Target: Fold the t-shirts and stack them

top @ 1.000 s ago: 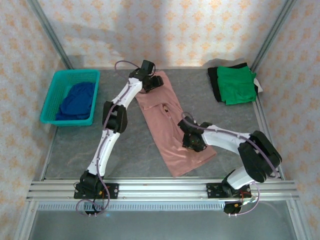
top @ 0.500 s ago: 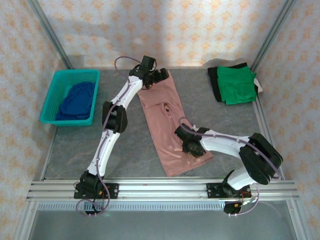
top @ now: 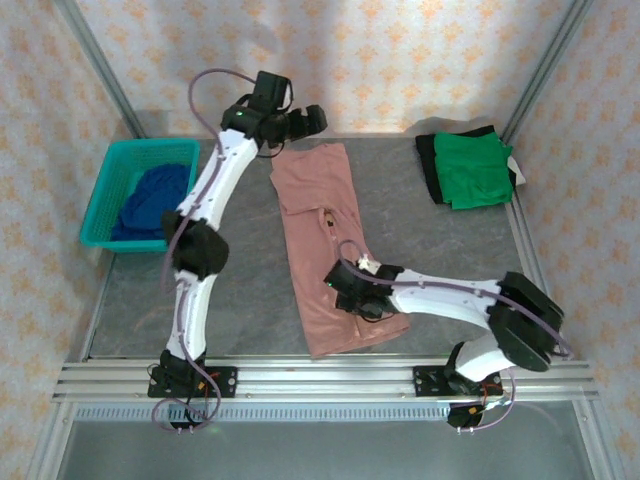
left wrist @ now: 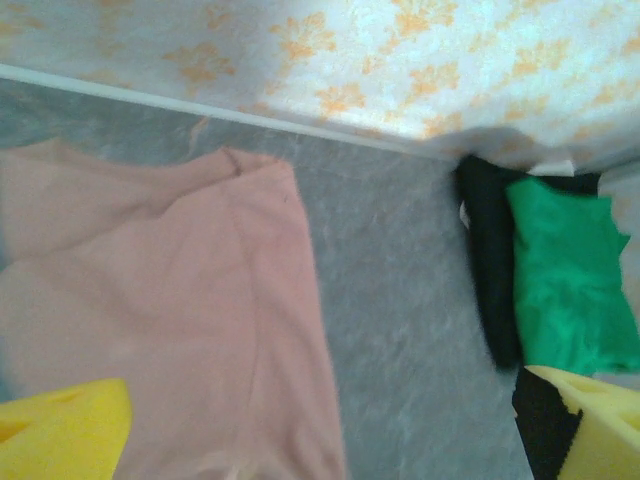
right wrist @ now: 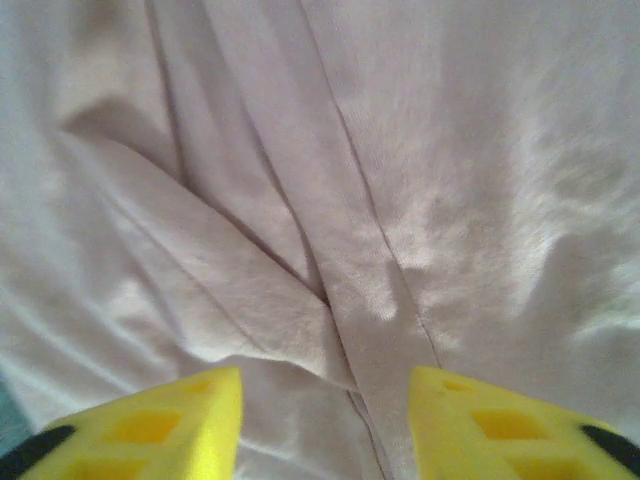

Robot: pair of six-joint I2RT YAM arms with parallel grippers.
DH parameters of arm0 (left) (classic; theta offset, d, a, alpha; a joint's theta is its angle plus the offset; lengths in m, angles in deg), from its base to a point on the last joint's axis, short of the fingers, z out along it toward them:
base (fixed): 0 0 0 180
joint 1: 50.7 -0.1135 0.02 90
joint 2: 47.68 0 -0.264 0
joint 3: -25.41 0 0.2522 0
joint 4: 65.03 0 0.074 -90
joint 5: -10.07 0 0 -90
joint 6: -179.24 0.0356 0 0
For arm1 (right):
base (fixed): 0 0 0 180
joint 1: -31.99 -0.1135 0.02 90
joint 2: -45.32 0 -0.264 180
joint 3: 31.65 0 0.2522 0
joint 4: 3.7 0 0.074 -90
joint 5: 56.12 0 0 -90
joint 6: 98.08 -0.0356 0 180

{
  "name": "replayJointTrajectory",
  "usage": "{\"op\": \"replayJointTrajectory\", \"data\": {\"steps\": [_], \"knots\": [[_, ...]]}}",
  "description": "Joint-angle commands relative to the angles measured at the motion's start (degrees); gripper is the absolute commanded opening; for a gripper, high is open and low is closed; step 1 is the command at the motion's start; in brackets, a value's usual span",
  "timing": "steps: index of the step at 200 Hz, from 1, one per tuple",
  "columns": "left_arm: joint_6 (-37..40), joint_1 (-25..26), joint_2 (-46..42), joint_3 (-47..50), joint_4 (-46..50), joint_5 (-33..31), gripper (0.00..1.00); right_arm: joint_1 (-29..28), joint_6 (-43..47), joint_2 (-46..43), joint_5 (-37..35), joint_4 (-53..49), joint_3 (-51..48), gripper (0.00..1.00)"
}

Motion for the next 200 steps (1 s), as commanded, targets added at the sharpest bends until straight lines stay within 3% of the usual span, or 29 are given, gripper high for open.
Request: {"op": "replayJointTrajectory", "data": {"steps": [1,19,35,78,96,119,135,156,183,200], "knots": [[3.1,5.3,-18.1,27.3,1.0,-3.2,0.93,0.3,1.0,-10.5,-5.7,-8.5,-4.0,0.58],[-3.8,10.6,-33.5,52.9,-8.5,-3.2,0.86,3.5,2.5,-16.9,-5.6,-11.3,-9.5,0.64],[-11.2,17.5,-44.3,69.9,-12.4,-7.6,0.85,6.3,3.5,-20.9,-3.7,-12.2,-13.8,0.65],[-35.3,40.0,-56.1,97.8,-22.9,-15.5,0.86,7.4,4.5,-23.0,1.8,-6.3,-21.2,0.65],[-41.6,47.6,-56.3,101.7,-28.4,-18.8,0.86,7.4,4.9,-21.8,3.3,-3.0,-22.9,0.62],[-43.3,51.3,-51.7,101.1,-34.2,-19.1,0.86,7.4,5.1,-20.7,6.4,0.2,-23.3,0.55],[-43.1,52.2,-47.2,99.0,-36.6,-17.9,0.83,7.1,4.4,-21.1,8.2,3.5,-24.2,0.5],[-42.7,52.6,-44.6,97.4,-37.5,-17.4,0.75,5.5,2.6,-21.6,8.9,6.8,-24.6,0.33],[-42.1,52.5,-46.2,97.5,-33.1,-18.7,0.58,2.0,0.2,-19.6,8.2,8.4,-22.6,0.25],[-42.5,52.3,-50.6,98.5,-26.9,-21.1,0.57,-1.6,-2.1,-16.8,6.7,7.4,-19.7,0.24]]}}
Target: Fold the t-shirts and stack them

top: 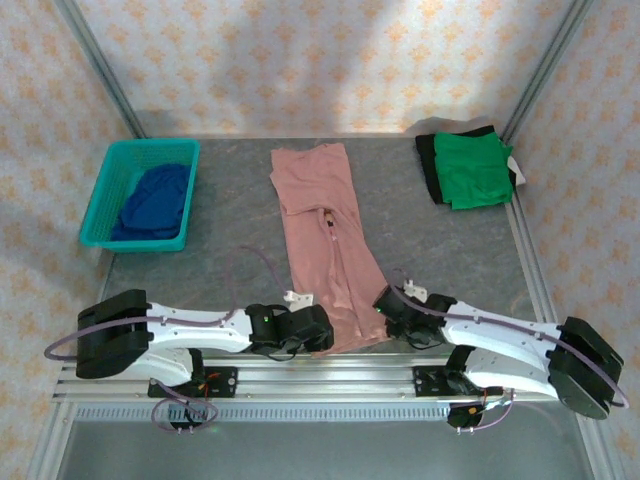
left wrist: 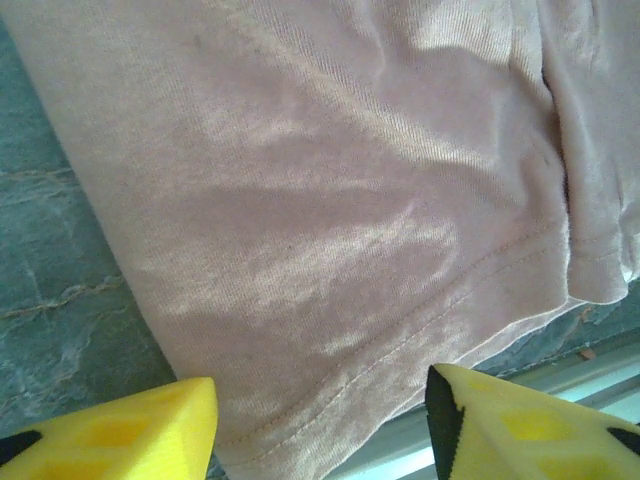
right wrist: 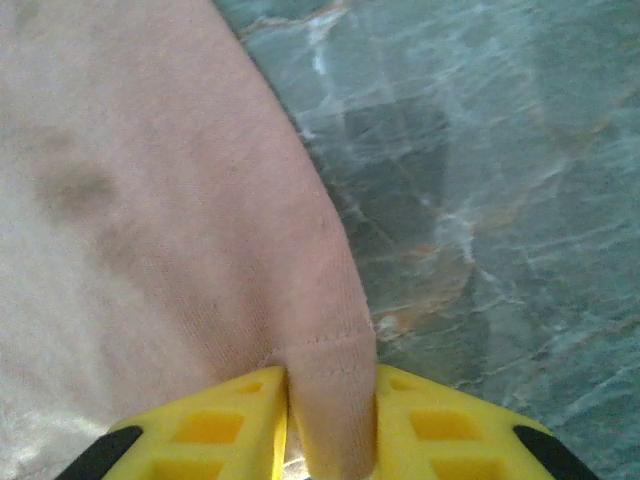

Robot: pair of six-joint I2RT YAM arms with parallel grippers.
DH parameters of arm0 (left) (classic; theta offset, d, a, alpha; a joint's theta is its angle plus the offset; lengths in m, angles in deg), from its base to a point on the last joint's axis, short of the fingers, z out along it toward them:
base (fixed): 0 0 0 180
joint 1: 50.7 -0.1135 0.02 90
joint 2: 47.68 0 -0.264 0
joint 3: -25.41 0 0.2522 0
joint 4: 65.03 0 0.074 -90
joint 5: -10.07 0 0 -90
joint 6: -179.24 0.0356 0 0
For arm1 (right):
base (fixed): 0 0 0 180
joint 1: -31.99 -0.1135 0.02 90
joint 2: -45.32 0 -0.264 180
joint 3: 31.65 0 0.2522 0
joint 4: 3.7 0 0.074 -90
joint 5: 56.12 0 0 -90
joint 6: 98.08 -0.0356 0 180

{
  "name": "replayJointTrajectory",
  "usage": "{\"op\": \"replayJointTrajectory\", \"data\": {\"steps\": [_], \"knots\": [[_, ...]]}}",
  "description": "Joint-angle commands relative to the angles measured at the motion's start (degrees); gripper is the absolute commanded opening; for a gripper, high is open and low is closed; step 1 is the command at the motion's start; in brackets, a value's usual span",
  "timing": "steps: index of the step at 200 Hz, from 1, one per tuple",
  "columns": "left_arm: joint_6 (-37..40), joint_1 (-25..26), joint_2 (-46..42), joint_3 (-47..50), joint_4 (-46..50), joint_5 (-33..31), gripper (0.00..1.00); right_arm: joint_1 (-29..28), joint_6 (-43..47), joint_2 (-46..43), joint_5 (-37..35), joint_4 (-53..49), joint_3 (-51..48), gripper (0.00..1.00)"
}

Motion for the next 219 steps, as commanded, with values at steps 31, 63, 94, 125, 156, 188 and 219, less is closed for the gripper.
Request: {"op": "replayJointTrajectory", "data": {"steps": [31,63,94,125,156,188,219], "knots": [[-1.9,-0.5,-13.3,5.0,10.5,-6.6,0.66,-9.7,-6.9,6.9,3.4,10.5,6.9,0.26],[-2.3,1.7,-11.6,5.2,7.4,-5.2,0.83,-10.3,-6.1,5.0,1.2,2.0,10.0,0.35],[-3.1,4.4,-4.4,3.8,3.3,-3.6,0.83,-9.7,-5.3,-3.8,-3.2,-3.5,6.8,0.51],[-3.8,4.6,0.6,3.8,-1.5,-2.6,0.79,-5.6,-2.5,-6.4,-3.5,-3.7,2.5,0.55],[-3.9,5.0,3.2,2.8,-3.0,-2.9,0.73,-3.0,-0.5,-6.1,-4.7,-2.8,0.4,0.56],[-3.8,5.1,6.1,2.2,-5.2,-2.6,0.67,-2.2,1.1,-5.7,-8.7,-4.8,0.2,0.57],[-3.6,5.1,7.8,1.8,-7.7,-2.5,0.6,-1.7,2.5,-4.1,-7.3,0.1,-2.3,0.58]]}}
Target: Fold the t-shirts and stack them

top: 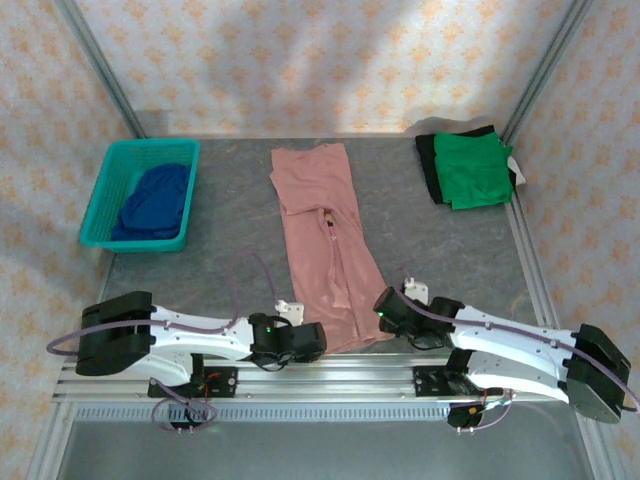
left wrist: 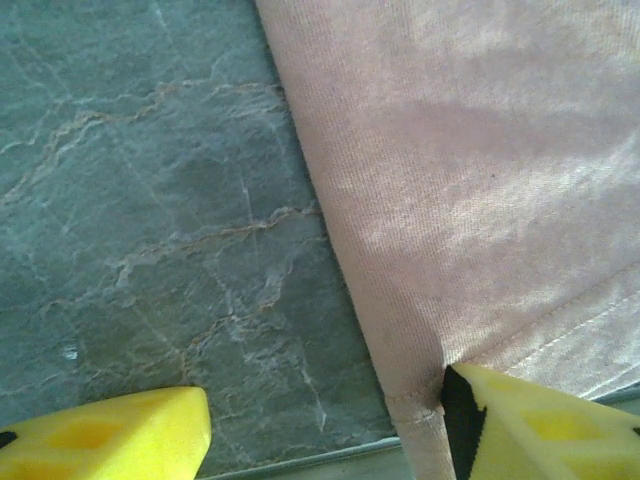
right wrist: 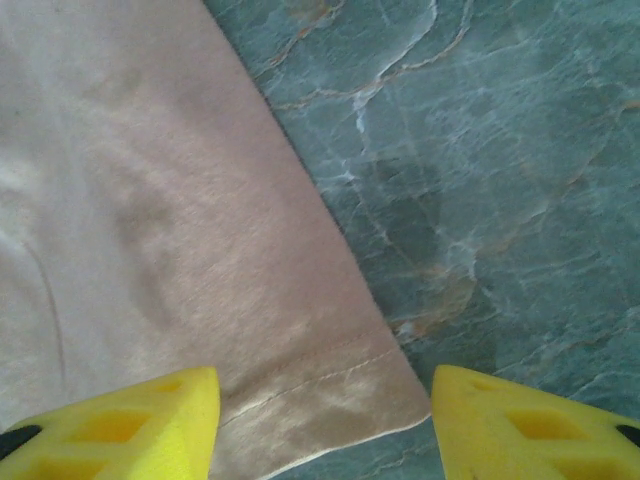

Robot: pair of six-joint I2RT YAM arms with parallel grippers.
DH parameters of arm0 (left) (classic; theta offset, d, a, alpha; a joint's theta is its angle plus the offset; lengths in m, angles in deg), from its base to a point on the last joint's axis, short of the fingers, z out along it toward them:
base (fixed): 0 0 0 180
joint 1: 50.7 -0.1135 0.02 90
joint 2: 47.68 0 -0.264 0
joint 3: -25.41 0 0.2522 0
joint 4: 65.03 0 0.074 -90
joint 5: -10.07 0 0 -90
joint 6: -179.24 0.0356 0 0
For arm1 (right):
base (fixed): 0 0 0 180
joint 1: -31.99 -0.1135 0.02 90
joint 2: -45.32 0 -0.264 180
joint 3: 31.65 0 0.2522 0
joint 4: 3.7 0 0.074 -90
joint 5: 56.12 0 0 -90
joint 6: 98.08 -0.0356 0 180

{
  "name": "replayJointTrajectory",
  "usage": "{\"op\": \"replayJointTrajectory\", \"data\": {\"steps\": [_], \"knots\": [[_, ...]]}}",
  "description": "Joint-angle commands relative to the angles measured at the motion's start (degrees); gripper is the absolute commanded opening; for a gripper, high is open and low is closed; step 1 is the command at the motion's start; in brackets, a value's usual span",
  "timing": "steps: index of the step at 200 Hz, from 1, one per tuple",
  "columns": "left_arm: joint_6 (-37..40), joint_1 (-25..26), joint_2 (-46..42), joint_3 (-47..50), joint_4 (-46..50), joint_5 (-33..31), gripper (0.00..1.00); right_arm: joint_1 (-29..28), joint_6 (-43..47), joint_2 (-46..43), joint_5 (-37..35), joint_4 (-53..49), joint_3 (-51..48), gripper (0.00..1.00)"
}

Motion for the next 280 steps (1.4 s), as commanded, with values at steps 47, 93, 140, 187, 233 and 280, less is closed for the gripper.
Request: {"op": "replayJointTrajectory", "data": {"steps": [47,93,140,187,233,280], "knots": [[-1.1,0.3,5.8,0.3,-19.6,2.5,0.34,0.3,3.6,5.0,5.6,11.4,-3.2,0.49],[-2.0,0.2,0.9,1.6,-19.0,-0.9,0.13,0.3,3.2,5.1,8.3,12.8,-1.4,0.25],[-2.5,0.3,-8.3,4.0,-15.9,-5.5,0.0,0.3,3.5,6.0,9.8,10.7,3.7,0.05],[3.5,-7.5,-22.4,0.8,-0.9,-8.8,0.0,1.4,7.7,9.0,1.4,3.0,17.5,0.0],[19.6,-31.4,-23.3,-8.5,3.7,-0.1,0.0,12.8,18.3,26.1,2.5,3.1,37.0,0.0],[30.6,-49.6,-3.9,-23.9,3.6,12.6,0.0,21.9,24.5,43.7,4.3,2.3,57.1,0.0]]}}
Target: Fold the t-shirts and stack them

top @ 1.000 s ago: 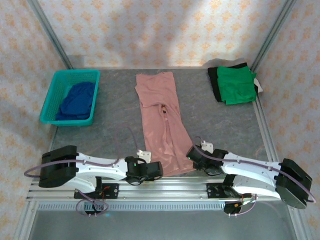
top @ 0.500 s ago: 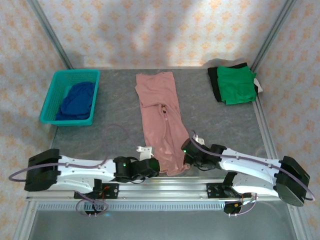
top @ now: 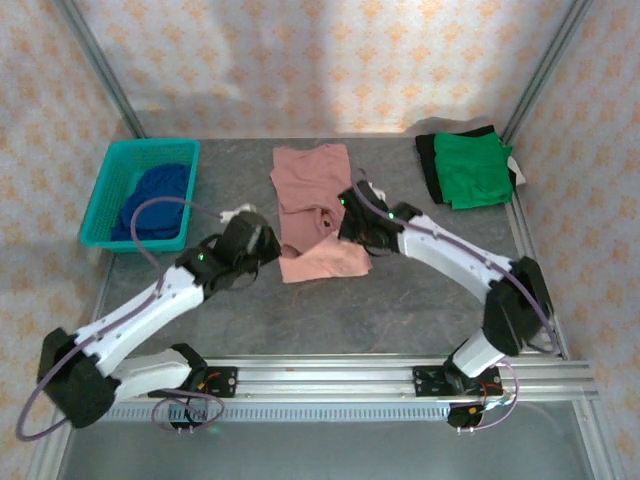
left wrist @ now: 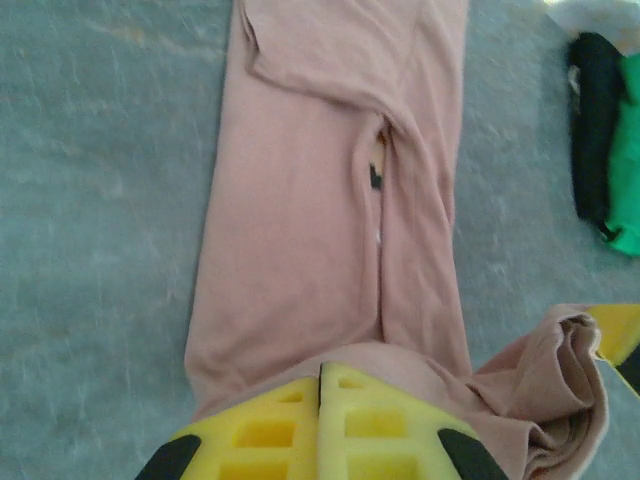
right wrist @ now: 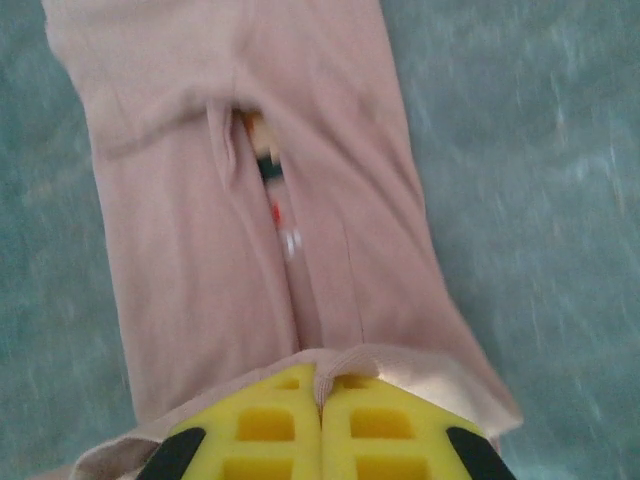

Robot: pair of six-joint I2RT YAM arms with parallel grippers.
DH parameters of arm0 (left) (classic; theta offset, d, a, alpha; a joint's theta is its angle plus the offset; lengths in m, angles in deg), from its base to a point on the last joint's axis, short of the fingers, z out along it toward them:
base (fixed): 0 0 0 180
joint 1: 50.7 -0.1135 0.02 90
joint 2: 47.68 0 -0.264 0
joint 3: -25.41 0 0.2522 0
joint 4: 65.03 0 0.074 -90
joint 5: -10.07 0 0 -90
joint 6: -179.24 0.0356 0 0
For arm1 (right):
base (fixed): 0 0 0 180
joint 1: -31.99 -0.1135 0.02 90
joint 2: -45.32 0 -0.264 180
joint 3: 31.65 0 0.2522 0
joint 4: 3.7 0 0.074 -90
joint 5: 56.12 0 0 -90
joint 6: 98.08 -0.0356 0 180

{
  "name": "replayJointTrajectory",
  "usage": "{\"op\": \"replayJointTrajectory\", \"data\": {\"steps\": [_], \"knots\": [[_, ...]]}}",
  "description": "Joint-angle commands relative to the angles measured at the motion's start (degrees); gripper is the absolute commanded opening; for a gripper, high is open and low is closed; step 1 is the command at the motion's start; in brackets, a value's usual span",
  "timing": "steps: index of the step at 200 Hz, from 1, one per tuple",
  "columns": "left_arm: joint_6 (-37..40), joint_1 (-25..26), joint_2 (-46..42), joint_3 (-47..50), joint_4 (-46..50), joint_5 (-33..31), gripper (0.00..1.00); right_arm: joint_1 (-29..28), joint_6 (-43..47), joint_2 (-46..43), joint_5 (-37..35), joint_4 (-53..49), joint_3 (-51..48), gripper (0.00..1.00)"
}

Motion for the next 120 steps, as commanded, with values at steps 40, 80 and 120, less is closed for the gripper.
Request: {"op": "replayJointTrajectory", "data": {"steps": [40,80,120], "knots": [[14.5,-11.5,24.9,-18.8,4.9,11.6,0.0,8.4,6.9,17.9,4.7,-1.1,17.2,0.0],[16.5,-15.2,35.1,-27.4,6.3,14.3,0.0,11.2,7.9,25.6,7.9,0.3,23.2,0.0],[18.0,-16.3,46.0,-37.1,9.7,16.2,0.0,12.1,9.1,31.8,5.8,-2.4,29.2,0.0]]}}
